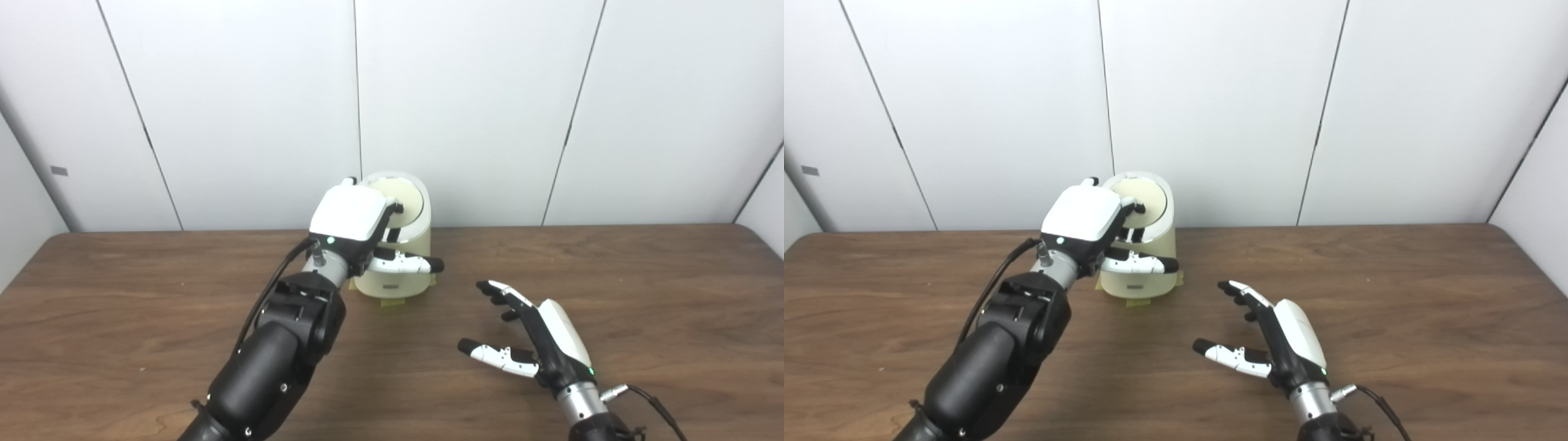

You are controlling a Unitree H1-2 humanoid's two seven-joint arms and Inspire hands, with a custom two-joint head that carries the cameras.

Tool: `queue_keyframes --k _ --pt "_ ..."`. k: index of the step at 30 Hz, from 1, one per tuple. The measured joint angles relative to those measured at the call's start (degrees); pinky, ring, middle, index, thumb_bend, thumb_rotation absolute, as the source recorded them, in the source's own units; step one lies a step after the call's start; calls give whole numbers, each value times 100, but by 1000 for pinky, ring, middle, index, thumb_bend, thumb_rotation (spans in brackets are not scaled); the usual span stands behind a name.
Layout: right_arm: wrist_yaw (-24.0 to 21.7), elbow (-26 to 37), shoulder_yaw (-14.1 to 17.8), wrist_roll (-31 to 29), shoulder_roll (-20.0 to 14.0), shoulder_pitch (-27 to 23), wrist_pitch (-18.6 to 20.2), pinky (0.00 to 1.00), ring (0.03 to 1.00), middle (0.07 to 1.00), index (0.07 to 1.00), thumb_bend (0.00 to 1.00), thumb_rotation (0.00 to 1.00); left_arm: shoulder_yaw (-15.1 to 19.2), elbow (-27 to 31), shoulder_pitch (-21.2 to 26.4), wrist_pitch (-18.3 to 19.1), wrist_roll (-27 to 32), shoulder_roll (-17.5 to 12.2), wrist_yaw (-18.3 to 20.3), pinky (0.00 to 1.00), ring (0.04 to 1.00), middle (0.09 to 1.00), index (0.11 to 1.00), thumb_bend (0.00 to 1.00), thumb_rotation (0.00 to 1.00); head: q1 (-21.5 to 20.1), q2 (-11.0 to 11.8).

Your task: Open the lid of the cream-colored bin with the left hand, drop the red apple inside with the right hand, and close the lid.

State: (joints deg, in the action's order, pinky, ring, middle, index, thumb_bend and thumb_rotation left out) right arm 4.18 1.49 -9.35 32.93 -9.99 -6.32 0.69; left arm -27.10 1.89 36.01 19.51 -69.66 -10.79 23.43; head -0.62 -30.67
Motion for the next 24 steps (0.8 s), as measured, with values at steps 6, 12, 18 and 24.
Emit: queue_keyframes --k 6,12,18,24 --pt "0 -2 -2 35 -4 0 2 683 801 817 819 623 636 13 -4 -8 -31 -15 -6 14 1000 869 786 801 981 1000 -9 18" --pt "-8 5 -9 75 1 0 56 686 804 819 820 639 638 37 -46 -23 -50 24 -5 -9 1000 872 792 792 964 976 -18 0" --pt "-7 7 -9 35 19 0 57 679 798 813 811 639 624 55 -65 -56 -88 58 -19 -24 1000 867 799 790 965 959 -9 -26" --pt "-6 15 -28 63 46 0 57 689 800 809 809 640 623 2 -81 -87 -155 14 -40 -33 1000 870 795 795 975 961 -35 -26"
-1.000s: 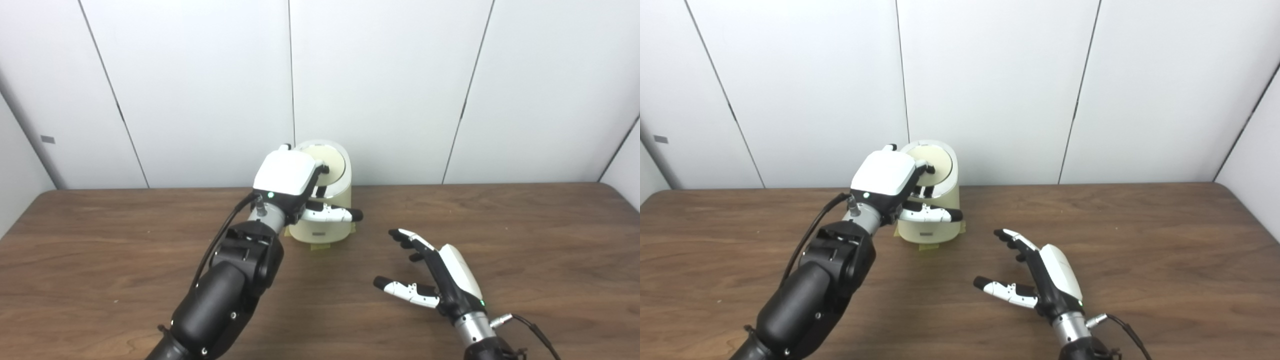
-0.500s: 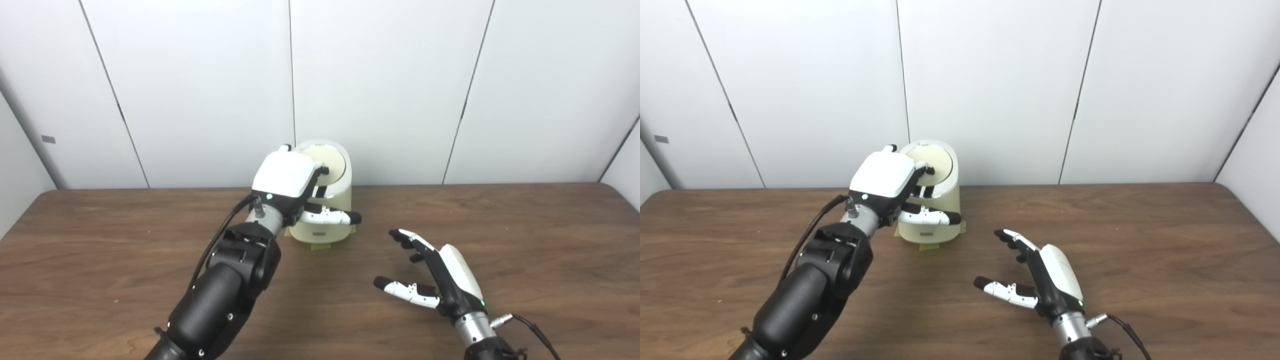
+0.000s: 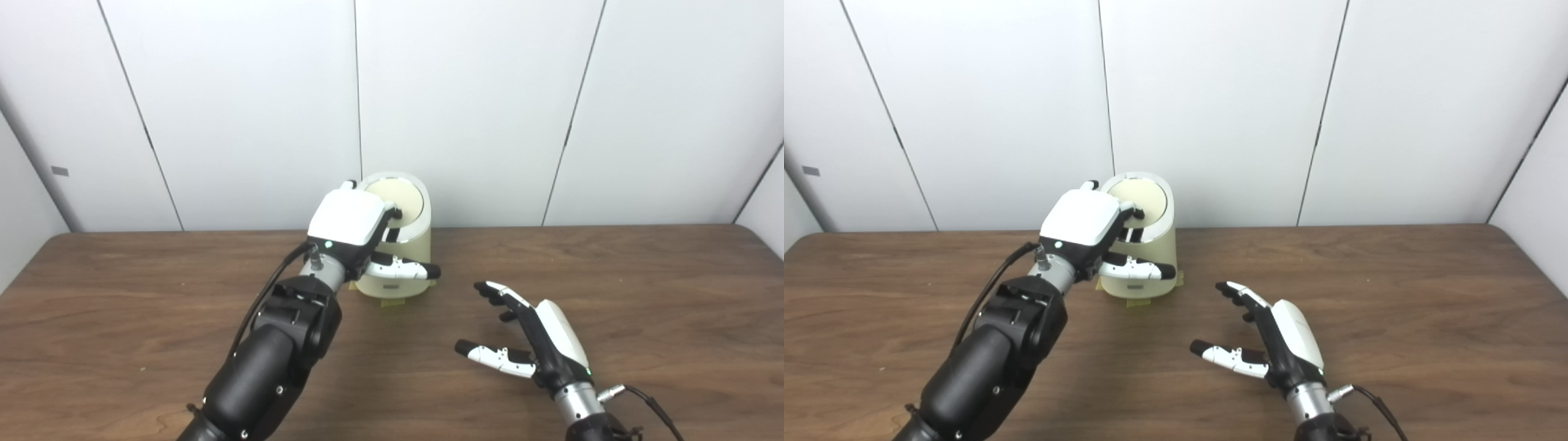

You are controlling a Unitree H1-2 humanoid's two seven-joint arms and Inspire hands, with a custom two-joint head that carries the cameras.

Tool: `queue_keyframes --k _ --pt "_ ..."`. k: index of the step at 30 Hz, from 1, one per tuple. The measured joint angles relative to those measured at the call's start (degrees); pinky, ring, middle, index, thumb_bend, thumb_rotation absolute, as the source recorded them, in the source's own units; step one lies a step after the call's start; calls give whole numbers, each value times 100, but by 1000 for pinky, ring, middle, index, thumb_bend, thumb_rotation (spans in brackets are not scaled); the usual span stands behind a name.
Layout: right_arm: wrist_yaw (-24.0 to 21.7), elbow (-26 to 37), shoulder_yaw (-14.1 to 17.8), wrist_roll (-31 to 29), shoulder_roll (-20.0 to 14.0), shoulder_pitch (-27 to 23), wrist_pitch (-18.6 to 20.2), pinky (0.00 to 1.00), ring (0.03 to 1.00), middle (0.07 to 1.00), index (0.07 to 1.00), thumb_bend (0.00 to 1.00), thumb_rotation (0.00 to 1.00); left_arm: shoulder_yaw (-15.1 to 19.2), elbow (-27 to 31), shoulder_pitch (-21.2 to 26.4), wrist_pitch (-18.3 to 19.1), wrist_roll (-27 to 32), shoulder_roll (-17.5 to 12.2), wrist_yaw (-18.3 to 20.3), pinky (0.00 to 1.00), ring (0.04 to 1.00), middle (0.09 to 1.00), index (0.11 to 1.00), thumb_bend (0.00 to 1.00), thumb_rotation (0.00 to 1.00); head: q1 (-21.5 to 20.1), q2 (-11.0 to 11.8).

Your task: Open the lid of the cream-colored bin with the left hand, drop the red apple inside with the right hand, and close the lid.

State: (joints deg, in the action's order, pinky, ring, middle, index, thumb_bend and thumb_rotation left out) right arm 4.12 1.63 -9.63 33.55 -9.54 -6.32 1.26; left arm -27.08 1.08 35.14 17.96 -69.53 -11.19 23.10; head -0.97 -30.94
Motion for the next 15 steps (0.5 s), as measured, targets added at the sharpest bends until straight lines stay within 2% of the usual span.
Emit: queue_keyframes --k 4,6,9,11,13,15 --pt "2 0 0 1 2 0 1 684 801 816 812 651 627 4 -4 -44 -14 -9 7 -76 1000 869 812 799 943 959 18 0" --pt "2 3 0 2 3 0 22 683 801 819 815 651 626 62 -8 -120 -60 50 39 -256 1000 852 821 799 896 939 0 9" --pt "2 5 1 -5 5 0 24 685 801 816 814 649 622 299 -56 -327 -248 428 158 -776 1000 855 851 853 751 905 -9 0" --pt "2 5 0 -27 6 0 24 688 804 818 817 643 620 470 -92 -483 -420 767 242 -1156 1000 935 930 928 689 923 17 -9" --pt "0 7 0 -29 5 0 24 687 804 820 819 640 613 608 -84 -618 -594 1042 305 -1419 1000 987 986 985 653 954 9 0" --pt "1 8 -1 -25 5 0 24 687 805 822 821 639 606 704 -29 -709 -743 1263 350 -1630 1000 997 997 997 647 974 0 9"
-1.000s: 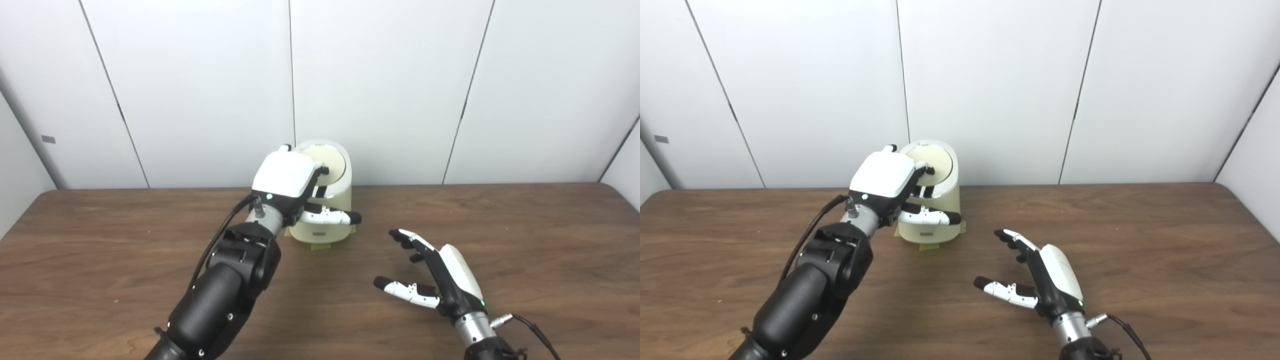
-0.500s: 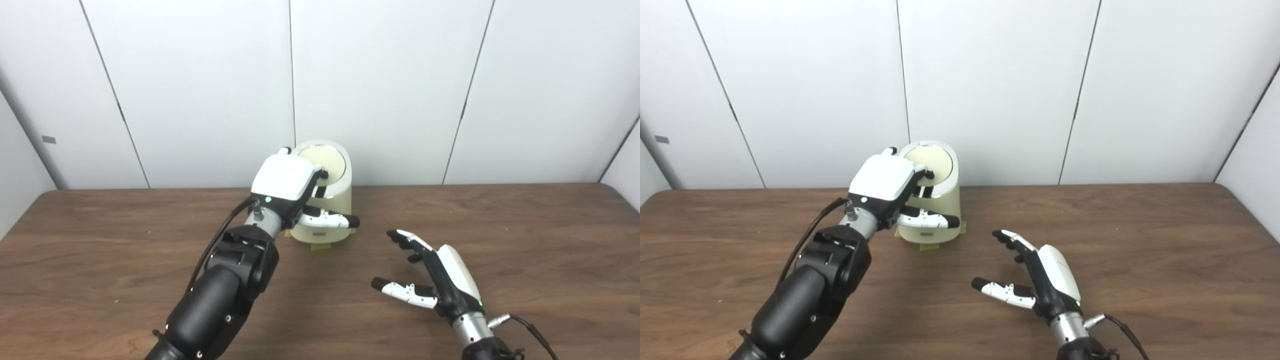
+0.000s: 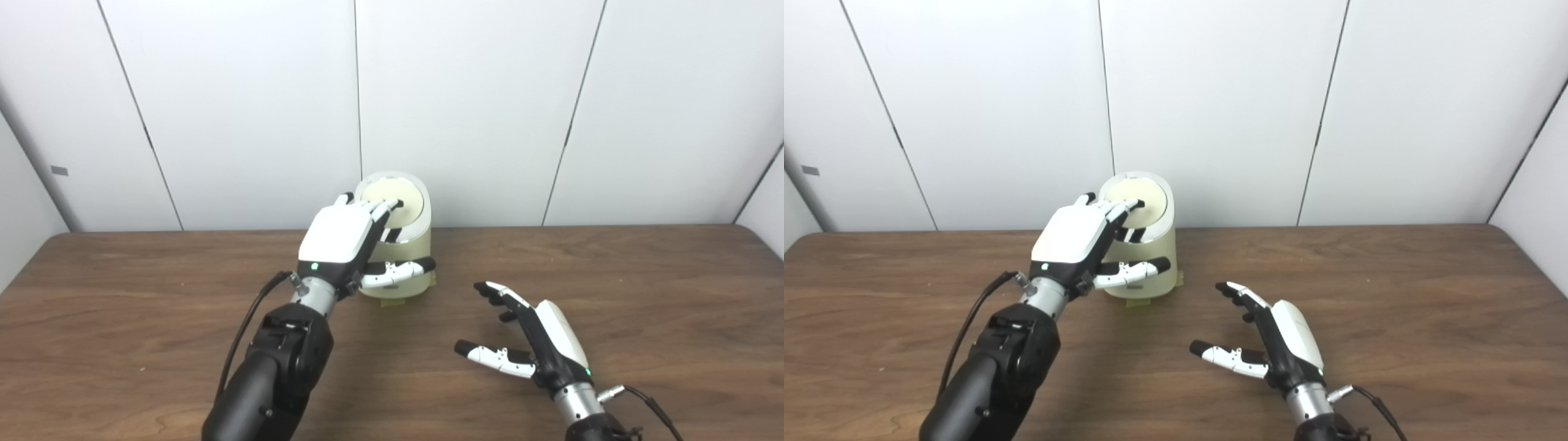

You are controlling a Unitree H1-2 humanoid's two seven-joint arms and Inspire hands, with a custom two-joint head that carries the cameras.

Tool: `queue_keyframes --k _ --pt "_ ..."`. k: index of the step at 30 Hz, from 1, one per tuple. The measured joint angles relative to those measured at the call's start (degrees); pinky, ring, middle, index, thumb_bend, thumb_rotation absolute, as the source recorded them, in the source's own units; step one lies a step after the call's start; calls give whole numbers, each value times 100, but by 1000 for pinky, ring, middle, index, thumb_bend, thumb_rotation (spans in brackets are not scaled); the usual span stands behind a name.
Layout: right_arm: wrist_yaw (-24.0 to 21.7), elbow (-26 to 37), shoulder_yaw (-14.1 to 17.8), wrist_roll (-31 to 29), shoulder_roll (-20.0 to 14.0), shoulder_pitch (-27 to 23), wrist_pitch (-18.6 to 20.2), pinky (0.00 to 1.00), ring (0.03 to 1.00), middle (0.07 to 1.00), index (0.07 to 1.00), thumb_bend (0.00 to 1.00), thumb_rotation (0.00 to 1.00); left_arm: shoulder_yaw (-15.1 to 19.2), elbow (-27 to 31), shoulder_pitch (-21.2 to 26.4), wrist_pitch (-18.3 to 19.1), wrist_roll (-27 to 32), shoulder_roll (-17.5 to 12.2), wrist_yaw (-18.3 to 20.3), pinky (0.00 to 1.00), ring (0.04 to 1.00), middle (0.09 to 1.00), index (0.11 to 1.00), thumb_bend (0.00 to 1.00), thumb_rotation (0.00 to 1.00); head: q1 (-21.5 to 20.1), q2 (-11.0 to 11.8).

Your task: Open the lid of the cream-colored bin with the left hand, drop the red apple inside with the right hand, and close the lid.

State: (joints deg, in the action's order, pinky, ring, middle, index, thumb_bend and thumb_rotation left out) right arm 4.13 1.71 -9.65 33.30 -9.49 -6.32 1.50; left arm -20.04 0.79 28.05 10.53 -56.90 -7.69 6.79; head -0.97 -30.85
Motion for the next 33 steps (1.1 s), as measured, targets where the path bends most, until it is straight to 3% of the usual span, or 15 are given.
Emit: queue_keyframes --k 10,14,18,21,24,27,29,31,33 --pt "4 -2 -13 26 -1 -1 -1 676 798 815 816 645 606 353 600 17 -100 442 60 -275 1000 1000 1000 1000 551 941 -18 0" --pt "5 -6 -4 15 -7 0 -1 683 803 817 818 643 611 796 749 -237 -334 1268 119 -477 988 1000 1000 1000 495 918 35 9" --pt "5 -13 -5 28 -8 -1 0 685 804 823 821 647 571 1161 788 -621 -496 2465 136 -320 874 958 985 971 478 896 -18 26" --pt "4 -9 -3 42 -6 -1 35 694 812 835 830 630 546 1432 736 -924 -717 3234 135 -256 810 906 928 919 407 924 -9 26" --pt "93 -30 90 -47 40 0 5 637 752 779 769 538 424 1654 596 -1239 -1209 3694 137 -441 804 881 897 889 334 983 9 35" --pt "641 -289 336 -204 209 -5 -417 501 630 682 664 410 219 1840 507 -1553 -1652 3950 135 -636 766 840 856 845 263 998 9 53" --pt "946 -374 486 -304 286 -45 -630 379 510 622 610 335 195 1960 466 -1733 -1853 4087 130 -713 752 828 840 822 234 966 -9 70" --pt "1185 -435 616 -375 358 -90 -753 326 454 581 615 292 227 2080 396 -1852 -1975 4252 127 -740 767 839 845 825 231 941 -9 79" --pt "1218 -436 701 -486 444 -94 -752 429 550 615 625 262 245 2187 357 -1975 -2062 4392 119 -788 765 837 842 822 220 893 -17 105"
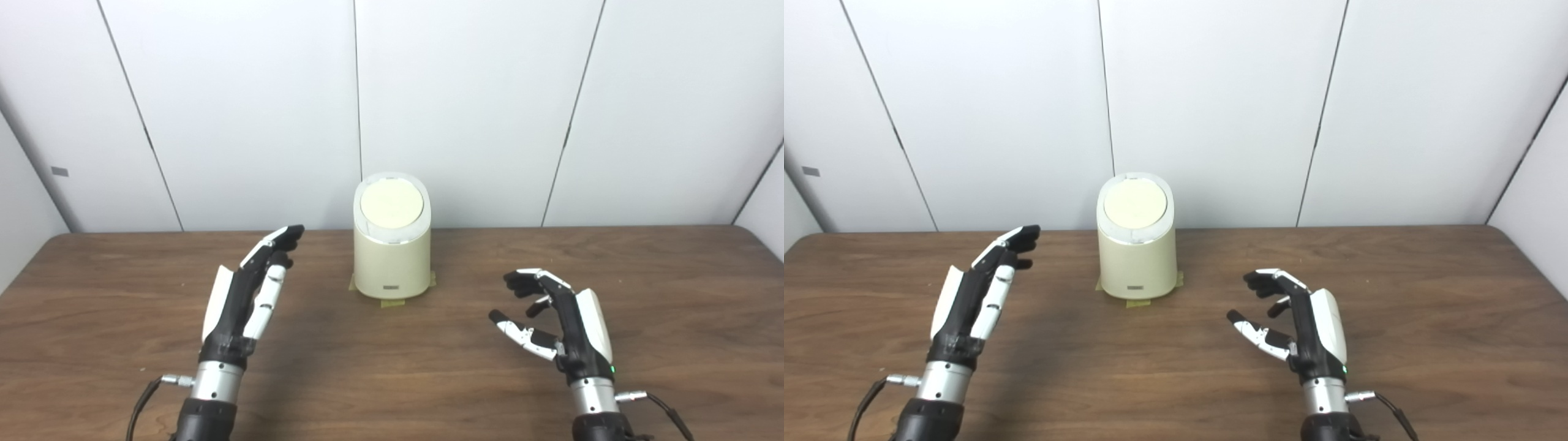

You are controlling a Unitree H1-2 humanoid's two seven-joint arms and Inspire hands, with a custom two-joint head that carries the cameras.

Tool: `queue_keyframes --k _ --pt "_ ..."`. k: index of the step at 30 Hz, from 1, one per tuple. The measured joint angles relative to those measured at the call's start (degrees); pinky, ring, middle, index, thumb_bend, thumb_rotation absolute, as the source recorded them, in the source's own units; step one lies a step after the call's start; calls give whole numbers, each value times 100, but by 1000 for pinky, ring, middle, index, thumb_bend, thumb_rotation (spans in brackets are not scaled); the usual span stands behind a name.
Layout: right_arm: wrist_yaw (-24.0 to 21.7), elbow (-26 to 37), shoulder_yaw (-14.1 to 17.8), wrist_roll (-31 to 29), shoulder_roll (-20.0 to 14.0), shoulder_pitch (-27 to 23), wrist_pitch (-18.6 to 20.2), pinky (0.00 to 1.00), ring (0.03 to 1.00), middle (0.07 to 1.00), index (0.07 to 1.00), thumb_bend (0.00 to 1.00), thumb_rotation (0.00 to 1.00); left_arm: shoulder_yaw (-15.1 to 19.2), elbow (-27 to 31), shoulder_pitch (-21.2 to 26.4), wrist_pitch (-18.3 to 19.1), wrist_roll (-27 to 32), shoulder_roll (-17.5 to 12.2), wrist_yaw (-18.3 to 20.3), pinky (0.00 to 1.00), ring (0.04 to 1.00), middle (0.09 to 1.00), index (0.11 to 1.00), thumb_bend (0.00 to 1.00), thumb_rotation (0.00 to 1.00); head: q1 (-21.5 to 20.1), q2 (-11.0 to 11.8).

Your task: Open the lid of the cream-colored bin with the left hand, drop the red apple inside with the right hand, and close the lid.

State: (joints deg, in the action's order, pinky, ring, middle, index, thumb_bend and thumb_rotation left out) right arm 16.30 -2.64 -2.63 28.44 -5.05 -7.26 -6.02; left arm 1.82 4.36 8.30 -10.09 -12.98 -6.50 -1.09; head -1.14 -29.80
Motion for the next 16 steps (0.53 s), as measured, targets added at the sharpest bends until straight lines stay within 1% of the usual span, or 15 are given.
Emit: queue_keyframes --k 2,3,4,6,8,10,11,13,14,16 --pt "-25 -2 68 -236 55 -2 0 497 592 634 633 250 282 62 -55 -111 -66 64 -14 -55 753 828 833 809 208 835 -18 9" --pt "-55 -24 131 -399 100 -8 -4 517 602 638 631 251 337 85 -114 -165 -126 122 -30 -59 742 820 827 802 206 793 -44 9" --pt "-73 -50 185 -575 143 -13 -4 527 608 640 630 252 368 100 -182 -215 -188 170 -47 -63 736 815 825 799 205 769 -44 9" --pt "-136 -155 298 -979 187 -49 -71 536 614 637 622 255 399 130 -299 -347 -236 215 -70 -79 714 803 815 790 202 687 -44 0" --pt "-190 -270 419 -1334 228 -78 -123 534 616 634 620 261 357 160 -398 -405 -250 365 -69 -86 723 801 812 786 214 595 -44 9" --pt "-195 -337 490 -1496 251 -120 -128 537 618 635 621 255 337 214 -461 -389 -325 520 -65 -105 732 805 814 786 214 550 -62 35" --pt "-204 -358 496 -1551 252 -123 -129 533 620 637 623 254 310 218 -495 -380 -367 575 -66 -106 732 805 815 788 220 528 -70 61" --pt "-232 -379 502 -1624 248 -128 -154 538 626 645 628 264 304 221 -557 -361 -400 650 -66 -110 730 805 817 794 229 511 -79 88" --pt "-240 -392 502 -1635 245 -132 -177 540 628 649 631 259 302 231 -595 -346 -450 685 -62 -124 731 803 815 793 232 484 -71 105" --pt "-243 -435 497 -1632 238 -149 -282 531 620 642 627 256 276 258 -685 -305 -481 704 -48 -165 726 797 810 790 239 495 -36 149"
